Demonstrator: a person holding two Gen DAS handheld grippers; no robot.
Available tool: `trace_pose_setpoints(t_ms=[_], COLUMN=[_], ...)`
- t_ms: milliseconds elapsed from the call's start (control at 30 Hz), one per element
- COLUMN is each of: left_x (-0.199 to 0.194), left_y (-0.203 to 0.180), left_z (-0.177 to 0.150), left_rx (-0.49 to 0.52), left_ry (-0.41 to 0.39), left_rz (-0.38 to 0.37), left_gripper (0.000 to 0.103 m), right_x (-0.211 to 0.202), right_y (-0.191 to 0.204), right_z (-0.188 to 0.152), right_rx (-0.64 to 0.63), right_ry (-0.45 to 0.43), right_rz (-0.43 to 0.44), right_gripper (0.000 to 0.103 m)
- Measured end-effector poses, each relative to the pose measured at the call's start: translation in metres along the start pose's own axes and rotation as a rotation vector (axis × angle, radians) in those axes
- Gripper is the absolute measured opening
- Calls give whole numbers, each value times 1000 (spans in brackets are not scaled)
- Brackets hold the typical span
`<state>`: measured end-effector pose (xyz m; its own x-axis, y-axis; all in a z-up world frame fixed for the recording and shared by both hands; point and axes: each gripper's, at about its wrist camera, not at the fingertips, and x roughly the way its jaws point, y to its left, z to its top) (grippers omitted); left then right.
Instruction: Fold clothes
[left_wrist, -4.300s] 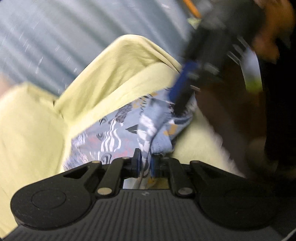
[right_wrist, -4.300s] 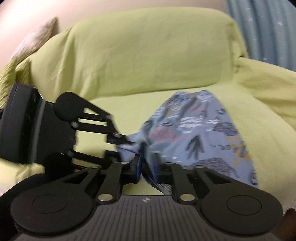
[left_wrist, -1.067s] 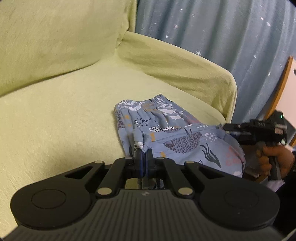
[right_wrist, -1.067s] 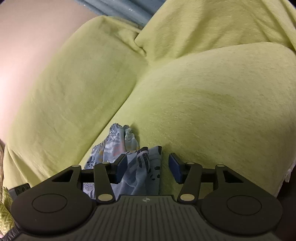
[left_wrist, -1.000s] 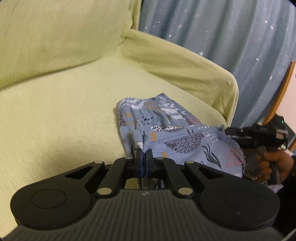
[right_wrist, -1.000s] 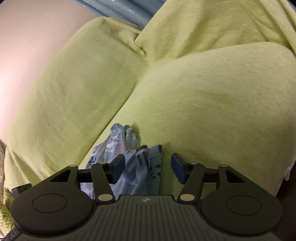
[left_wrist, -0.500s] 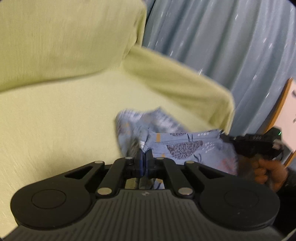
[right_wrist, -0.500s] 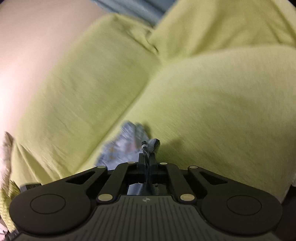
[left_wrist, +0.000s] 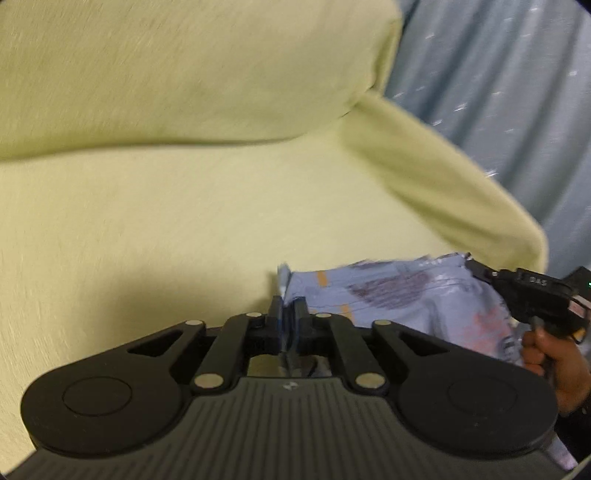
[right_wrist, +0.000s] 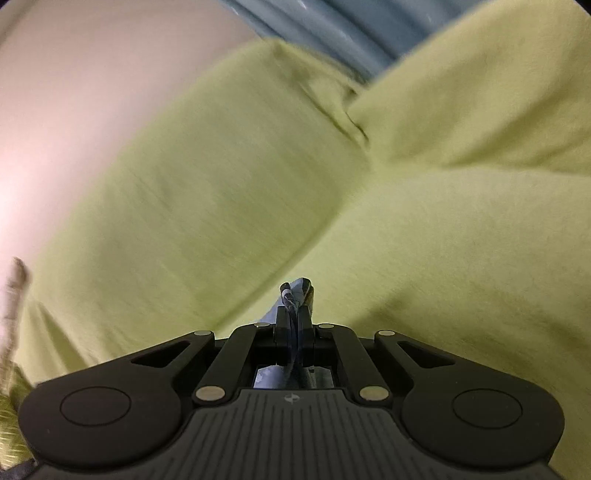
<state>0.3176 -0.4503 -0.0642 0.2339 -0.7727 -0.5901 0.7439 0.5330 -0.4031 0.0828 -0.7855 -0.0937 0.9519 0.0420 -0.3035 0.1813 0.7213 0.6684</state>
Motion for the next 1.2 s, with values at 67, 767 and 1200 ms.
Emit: trace_pose_setpoints(t_ms=[67, 767, 1200], left_x=[-1, -56, -72], left_y=[2, -56, -126], left_z=[-2, -71, -84], left_rx=[-13, 239, 389], left_ry=[-22, 5, -48], left_rz=[7, 82, 29], left_gripper=[10, 2, 8], right_x=[9, -60, -77], right_y=[-10, 113, 107], right_z=[-8, -102, -110], right_rx=[39, -534, -577], right_ry=[-7, 111, 52], right_rz=[-44, -113, -228], right_gripper=[11, 15, 34])
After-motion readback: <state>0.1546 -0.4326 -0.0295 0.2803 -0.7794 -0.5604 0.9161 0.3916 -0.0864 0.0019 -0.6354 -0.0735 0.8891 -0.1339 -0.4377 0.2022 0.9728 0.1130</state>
